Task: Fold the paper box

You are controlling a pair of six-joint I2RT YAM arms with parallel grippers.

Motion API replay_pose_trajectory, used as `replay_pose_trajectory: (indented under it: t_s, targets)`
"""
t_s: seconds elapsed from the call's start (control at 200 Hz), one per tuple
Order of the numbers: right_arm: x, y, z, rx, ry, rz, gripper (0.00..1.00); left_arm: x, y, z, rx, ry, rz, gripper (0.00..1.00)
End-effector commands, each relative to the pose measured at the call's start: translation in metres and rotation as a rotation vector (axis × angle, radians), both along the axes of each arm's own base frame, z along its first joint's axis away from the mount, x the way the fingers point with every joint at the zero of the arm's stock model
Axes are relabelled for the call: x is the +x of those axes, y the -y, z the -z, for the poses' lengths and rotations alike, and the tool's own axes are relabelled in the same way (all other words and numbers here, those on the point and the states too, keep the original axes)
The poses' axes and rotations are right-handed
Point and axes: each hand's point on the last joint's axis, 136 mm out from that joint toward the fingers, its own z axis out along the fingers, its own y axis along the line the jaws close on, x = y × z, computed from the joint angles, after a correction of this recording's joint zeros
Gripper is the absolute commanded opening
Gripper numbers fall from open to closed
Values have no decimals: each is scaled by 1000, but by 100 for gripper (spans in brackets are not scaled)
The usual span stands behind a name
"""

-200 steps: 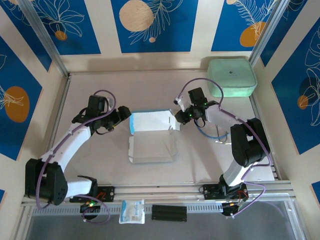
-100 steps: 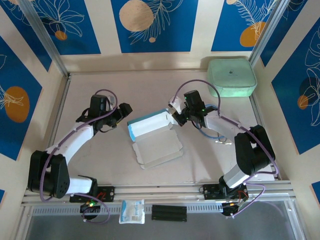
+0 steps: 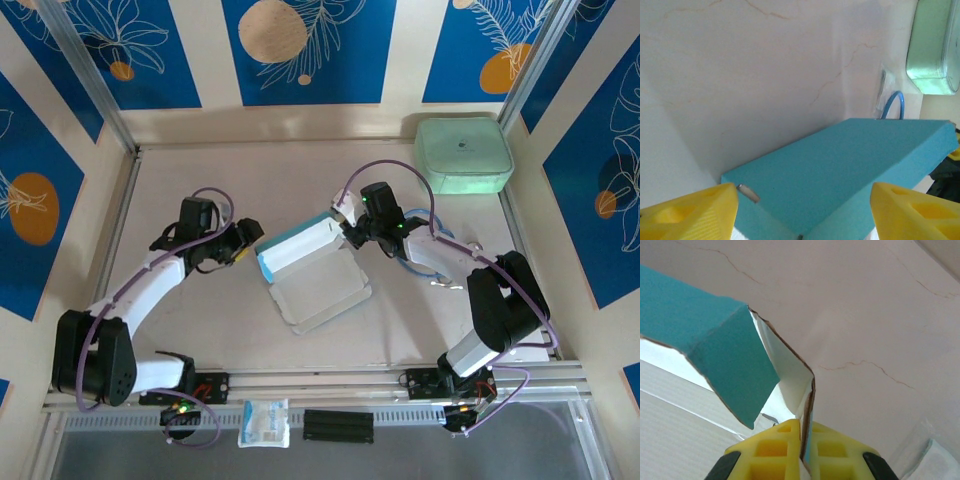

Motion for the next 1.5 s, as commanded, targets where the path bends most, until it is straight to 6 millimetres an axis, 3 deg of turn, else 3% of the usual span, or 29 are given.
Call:
replay_pose_trajectory:
  t_s: [0.0,0.145,0.26,0.47,0.78,1.176,1.496]
  targets:
    - [4,4,-2,-32,35,10,1,-20,3,1,25,-61,29,70]
    - [5,4,0,-38,32,16,1,-30,4,-8,28,-39,1,69]
    - [5,4,2,-38,27,13,1,-24,12,-13,-20,3,-2,68]
    - [6,10,4,-50,22,32,1,-17,35,-3,-142,-52,14,63]
    - [5,11,4,0,-2,74,1,-23,38,11,-116,-90,-19,52]
    - [-19,3,2,284,-174,222,3,-6,35,18,-95,-49,-80,44]
    - [-23,5,13,403,-370,406,6,0,40,25,-123,-46,-74,43]
